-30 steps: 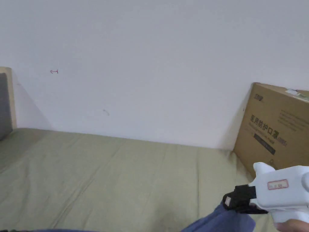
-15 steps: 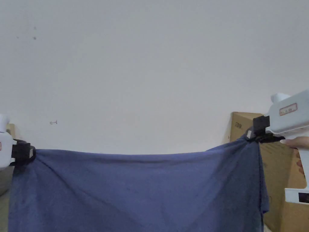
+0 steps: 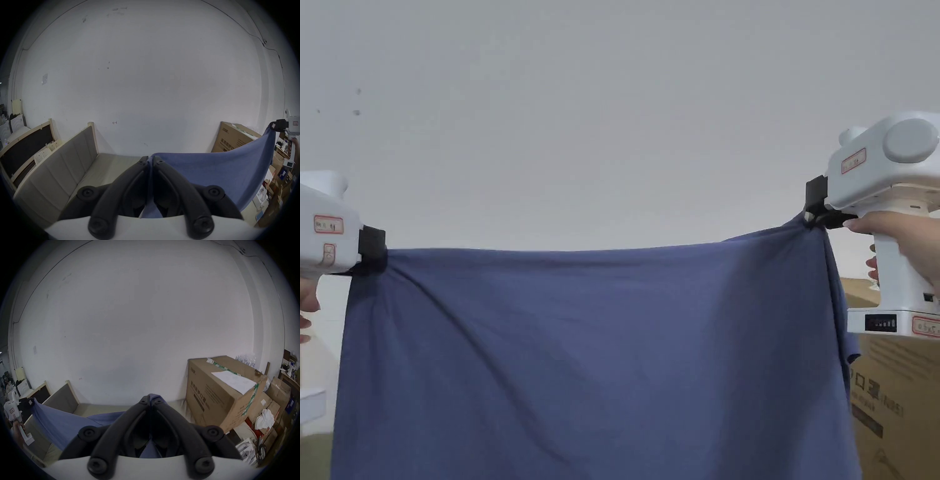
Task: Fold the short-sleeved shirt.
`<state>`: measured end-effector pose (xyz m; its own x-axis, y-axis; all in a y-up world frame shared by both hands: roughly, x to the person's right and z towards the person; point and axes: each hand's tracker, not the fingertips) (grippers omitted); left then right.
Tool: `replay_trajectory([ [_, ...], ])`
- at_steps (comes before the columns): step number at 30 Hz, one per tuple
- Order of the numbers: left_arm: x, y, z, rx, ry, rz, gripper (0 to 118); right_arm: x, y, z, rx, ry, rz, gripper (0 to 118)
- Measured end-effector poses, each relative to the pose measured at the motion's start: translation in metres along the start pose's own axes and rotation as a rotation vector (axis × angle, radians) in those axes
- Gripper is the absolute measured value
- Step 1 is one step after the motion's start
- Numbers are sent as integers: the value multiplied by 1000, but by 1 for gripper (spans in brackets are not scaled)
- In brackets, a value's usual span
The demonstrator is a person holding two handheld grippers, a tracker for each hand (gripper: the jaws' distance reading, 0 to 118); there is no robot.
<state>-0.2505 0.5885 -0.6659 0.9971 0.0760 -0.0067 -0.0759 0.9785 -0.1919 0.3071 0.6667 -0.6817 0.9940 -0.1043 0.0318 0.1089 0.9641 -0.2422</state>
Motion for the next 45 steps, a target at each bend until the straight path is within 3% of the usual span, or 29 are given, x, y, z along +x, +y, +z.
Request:
replay_trajectory([
  [5, 6, 0, -53, 76, 35, 3, 4, -7, 1, -45, 83, -60, 35, 0],
  [9, 17, -24, -91, 74, 58, -26, 4, -15, -28, -77, 144, -110, 132, 0],
  [12, 21, -66, -120, 6, 48, -62, 4, -7, -75, -107, 108, -92, 115, 0],
  [15, 30, -150, -139, -66, 46, -45, 4, 9, -165, -138, -5, -99, 56, 0],
  [19, 38, -300, -149, -392, -46, 42, 4, 35, -331, -164, -328, -112, -78, 0],
  [21, 34, -366, -137, -488, -50, 50, 4, 51, -410, -159, -440, -120, -105, 0],
  [25, 12, -465, -63, -602, -61, 132, 4, 78, -523, -83, -611, -78, -78, 0],
  [29, -15, -505, 26, -686, -108, 95, 4, 104, -559, 24, -680, -25, -108, 0],
  [33, -41, -510, 116, -710, -136, 83, 4, 112, -571, 126, -707, -8, 121, 0],
  [34, -47, -512, 136, -727, -158, 76, 4, 114, -574, 150, -716, 8, 125, 0],
  [40, -61, -524, 226, -773, -210, -7, 4, 129, -604, 227, -843, 80, -22, 0],
  [45, -70, -523, 252, -766, -229, 28, 6, 129, -613, 233, -870, 30, -47, 0],
])
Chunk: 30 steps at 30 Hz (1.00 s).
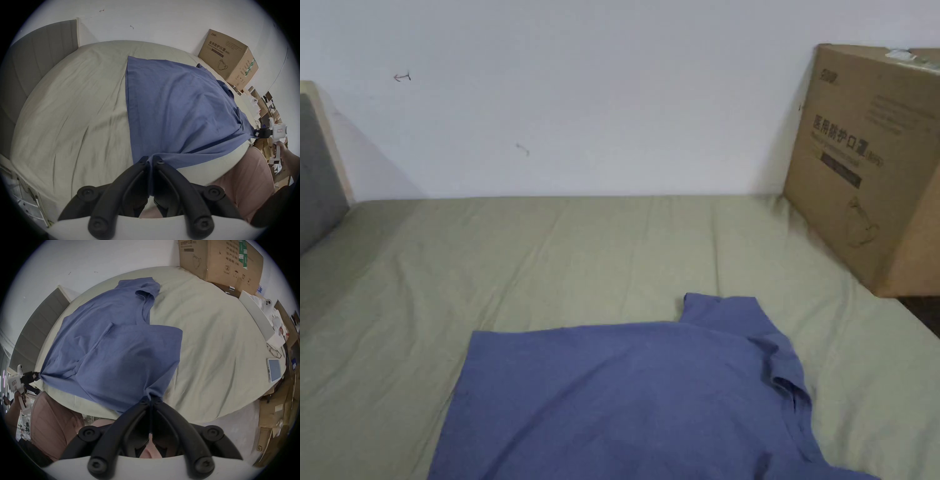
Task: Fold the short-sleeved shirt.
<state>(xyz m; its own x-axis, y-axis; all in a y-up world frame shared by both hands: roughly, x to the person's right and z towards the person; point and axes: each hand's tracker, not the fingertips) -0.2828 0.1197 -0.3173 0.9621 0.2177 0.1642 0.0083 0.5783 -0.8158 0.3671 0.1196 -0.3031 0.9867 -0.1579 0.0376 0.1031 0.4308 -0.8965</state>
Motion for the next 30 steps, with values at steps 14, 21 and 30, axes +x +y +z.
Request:
replay_trajectory([
  [14, 41, 42, 100, 407, 68, -59, 113, -46, 28, 124, 447, 136, -174, 113],
  [21, 93, 32, 149, 527, 220, -86, 0, -118, 15, 178, 729, 48, -168, 2],
  [30, 22, 12, 58, -134, 108, 1, 17, -114, 26, 144, 496, 123, -164, 2],
])
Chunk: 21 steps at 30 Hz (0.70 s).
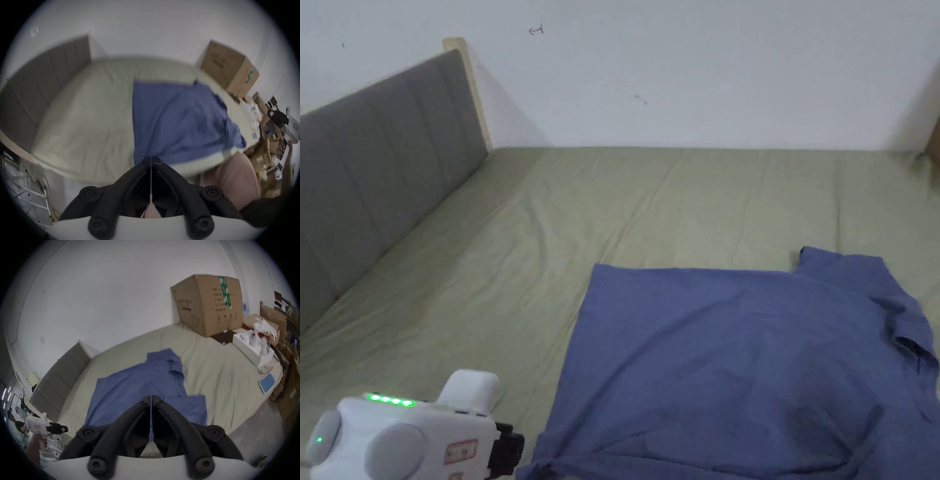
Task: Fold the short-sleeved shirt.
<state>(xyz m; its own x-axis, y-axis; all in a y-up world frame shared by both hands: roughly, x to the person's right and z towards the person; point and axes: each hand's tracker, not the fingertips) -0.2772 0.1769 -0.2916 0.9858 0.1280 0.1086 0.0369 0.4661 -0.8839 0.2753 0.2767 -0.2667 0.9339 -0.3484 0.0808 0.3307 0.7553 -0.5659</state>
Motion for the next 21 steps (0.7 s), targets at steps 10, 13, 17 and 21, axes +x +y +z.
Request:
replay_trajectory([
  [10, -3, -9, -52, -4, -10, -70, 103, 7, -12, -23, -119, -11, -14, 2],
  [13, 2, -15, -68, -44, 49, -161, 2, 10, -13, -29, -129, -18, -24, 2],
  [17, 9, -20, -54, 50, 0, -149, 2, 33, -16, -36, -134, -31, -9, 2],
  [21, 21, -22, -28, 141, -22, -98, 2, 78, -35, -62, -321, -95, 82, 71],
])
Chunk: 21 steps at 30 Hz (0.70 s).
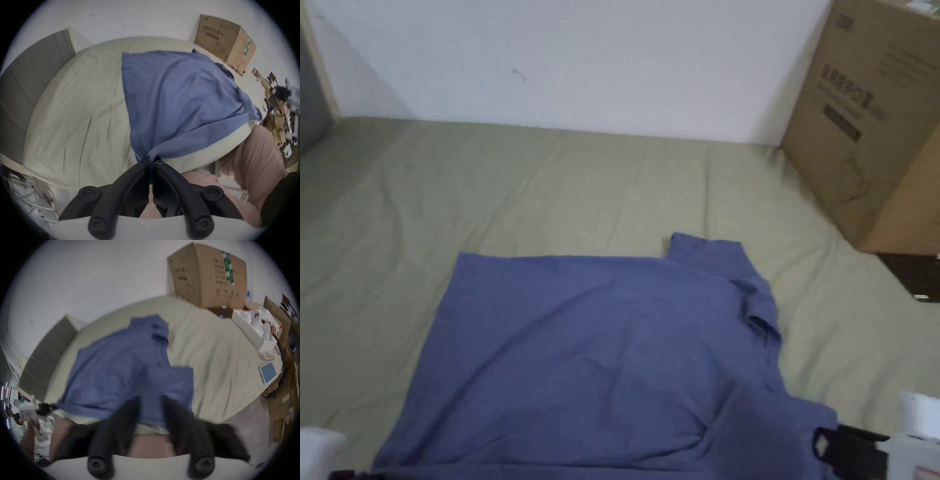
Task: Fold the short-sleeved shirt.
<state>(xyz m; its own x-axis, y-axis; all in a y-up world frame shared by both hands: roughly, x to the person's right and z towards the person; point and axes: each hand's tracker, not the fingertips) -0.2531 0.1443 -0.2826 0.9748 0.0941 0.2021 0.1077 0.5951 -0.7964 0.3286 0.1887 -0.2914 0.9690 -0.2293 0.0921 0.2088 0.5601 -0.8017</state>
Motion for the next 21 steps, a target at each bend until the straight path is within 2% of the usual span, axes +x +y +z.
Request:
replay_trajectory([
  [1, 5, 1, 4, 12, 4, 6, 2, 17, -4, -18, -70, 8, -15, 109],
  [2, 8, 2, 7, 22, 5, 12, 2, 26, -9, -31, -144, -7, -31, 116],
  [3, 11, 3, 9, 27, 1, 18, 2, 33, -19, -40, -191, -13, -79, 116],
  [7, 17, 11, 10, 29, 1, 8, 2, 47, -28, -80, -281, -75, -79, 113],
  [8, 12, 11, 8, 26, 11, 1, 2, 49, -29, -86, -283, -80, -80, 108],
  [9, 12, 12, 8, 19, 21, 0, 2, 49, -28, -81, -297, -95, -78, 89],
  [10, 12, 13, 8, 14, 20, 1, 2, 49, -28, -82, -309, -104, -70, 64],
  [11, 12, 13, 8, 9, 18, 5, 2, 49, -28, -82, -312, -117, -57, 51],
  [12, 10, 11, 8, 7, 23, 7, 2, 47, -27, -80, -301, -194, -6, 32],
  [13, 10, 11, 8, 0, 31, 11, 2, 42, -30, -73, -283, -192, 36, 32],
  [15, 9, 11, 9, -5, 35, 22, 2, 42, -27, -67, -277, -47, 1, 13],
  [16, 7, 10, 8, -8, 31, 31, 2, 40, -26, -64, -258, -60, 6, 8],
  [17, 6, 11, 9, -10, 28, 35, 2, 36, -27, -57, -247, -86, 23, 8],
  [19, 5, 13, 9, -14, 32, 41, 2, 38, -23, -50, -232, -62, 17, 7],
  [21, 4, 15, 9, -11, 36, 45, 2, 42, -20, -42, -195, -9, -43, 7],
])
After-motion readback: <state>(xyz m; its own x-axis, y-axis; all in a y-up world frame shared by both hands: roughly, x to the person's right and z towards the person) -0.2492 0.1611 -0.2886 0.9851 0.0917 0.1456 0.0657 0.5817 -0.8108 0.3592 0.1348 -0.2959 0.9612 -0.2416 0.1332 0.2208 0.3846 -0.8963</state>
